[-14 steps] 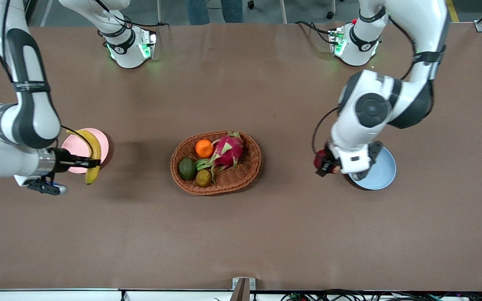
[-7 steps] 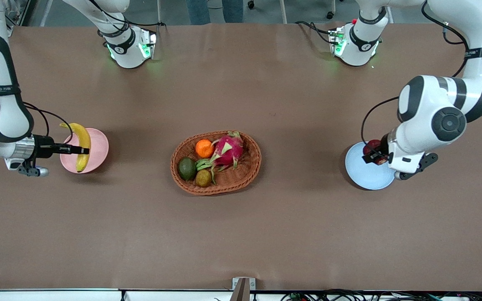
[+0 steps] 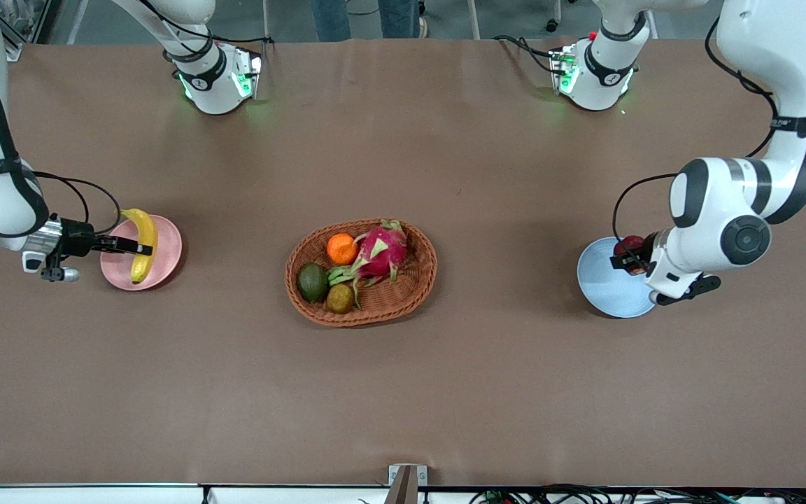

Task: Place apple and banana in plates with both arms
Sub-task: 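Lower the banana onto the pink plate while the left gripper lowers the apple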

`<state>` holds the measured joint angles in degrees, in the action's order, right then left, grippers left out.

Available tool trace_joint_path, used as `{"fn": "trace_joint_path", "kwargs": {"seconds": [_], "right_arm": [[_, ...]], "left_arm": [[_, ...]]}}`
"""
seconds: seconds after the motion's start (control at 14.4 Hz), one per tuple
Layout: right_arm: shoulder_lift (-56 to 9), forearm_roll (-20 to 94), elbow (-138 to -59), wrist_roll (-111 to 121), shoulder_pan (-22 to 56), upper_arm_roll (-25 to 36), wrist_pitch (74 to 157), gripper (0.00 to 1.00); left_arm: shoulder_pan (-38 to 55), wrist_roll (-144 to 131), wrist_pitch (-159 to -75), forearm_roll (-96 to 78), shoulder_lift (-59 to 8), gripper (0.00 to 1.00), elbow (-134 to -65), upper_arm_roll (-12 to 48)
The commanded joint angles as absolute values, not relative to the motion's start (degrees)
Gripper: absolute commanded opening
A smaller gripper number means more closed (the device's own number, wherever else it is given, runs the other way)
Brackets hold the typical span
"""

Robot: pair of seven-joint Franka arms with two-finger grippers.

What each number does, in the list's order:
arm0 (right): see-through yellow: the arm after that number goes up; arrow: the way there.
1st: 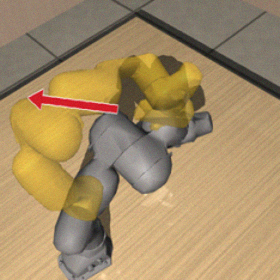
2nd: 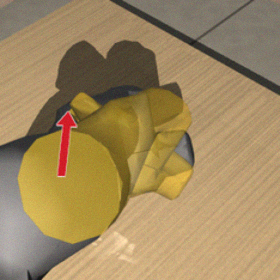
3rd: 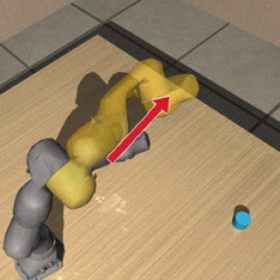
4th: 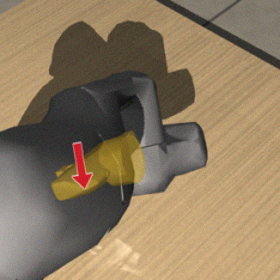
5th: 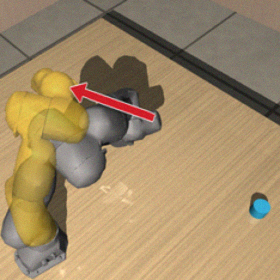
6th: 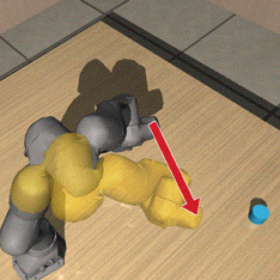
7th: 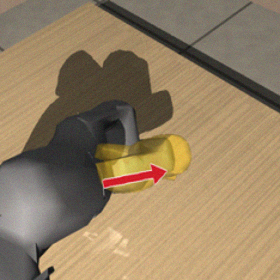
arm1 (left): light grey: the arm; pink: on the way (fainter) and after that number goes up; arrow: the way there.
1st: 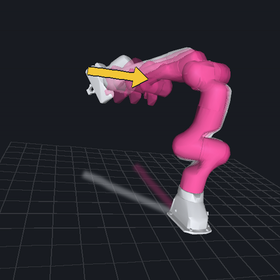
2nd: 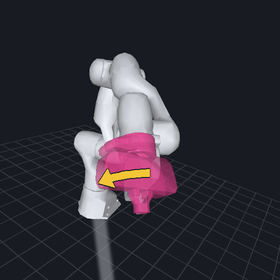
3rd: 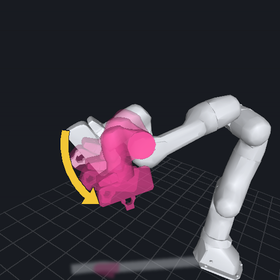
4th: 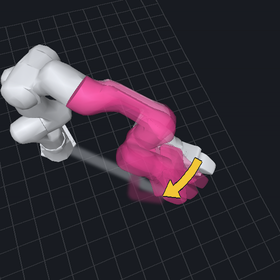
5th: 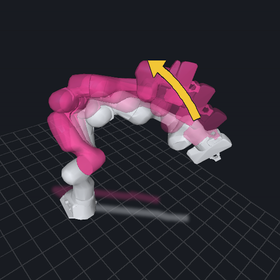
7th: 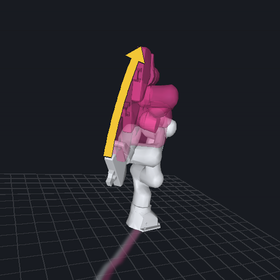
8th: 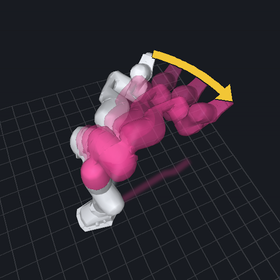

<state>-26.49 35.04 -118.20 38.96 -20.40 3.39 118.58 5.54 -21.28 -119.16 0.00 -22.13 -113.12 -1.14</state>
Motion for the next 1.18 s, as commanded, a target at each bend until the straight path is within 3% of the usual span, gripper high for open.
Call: {"fn": "trace_joint_path", "kwargs": {"seconds": [0.0,0.07,0.14,0.21,0.28,0.49,0.63,0.7,1.11], "right_arm": [[-27.7,37.5,-118.7,41.7,-22.0,2.3,119.5,0.03],[-27.9,37.5,-118.5,41.7,-22.0,2.3,119.6,0.09],[-27.9,37.5,-118.4,41.7,-21.8,2.3,119.7,0.33],[-27.9,37.5,-118.2,41.7,-21.7,2.3,119.9,0.76],[-27.9,37.5,-118.0,41.7,-21.4,2.3,120.0,1.0],[-27.3,37.5,-116.9,41.7,-21.0,2.3,119.4,1.0],[-25.8,36.9,-115.6,41.0,-19.3,2.4,119.4,1.0],[-25.2,36.7,-114.7,40.3,-18.2,2.6,119.4,1.0],[-19.2,17.2,-108.3,13.7,-10.8,2.5,118.0,1.0]], "left_arm": [[4.7,-20.3,-122.1,0.9,-23.2,0.32,-114.6,-0.8],[4.1,-20.3,-123.0,0.8,-23.8,0.32,-114.8,-0.7],[4.0,-20.3,-123.9,0.9,-24.3,0.32,-114.7,-0.7],[4.0,-20.3,-124.7,0.8,-24.7,0.34,-114.7,-0.7],[4.1,-20.3,-125.0,0.8,-25.1,0.35,-114.5,-0.7],[4.1,-20.3,-125.4,0.8,-25.3,0.46,-114.4,-0.7],[4.3,-20.4,-125.4,0.8,-24.8,0.87,-114.0,-0.7],[4.4,-20.4,-125.4,0.8,-24.4,0.99,-113.8,-0.7],[4.2,-20.3,-124.5,0.3,-19.6,1.0,-111.4,-0.5]]}}
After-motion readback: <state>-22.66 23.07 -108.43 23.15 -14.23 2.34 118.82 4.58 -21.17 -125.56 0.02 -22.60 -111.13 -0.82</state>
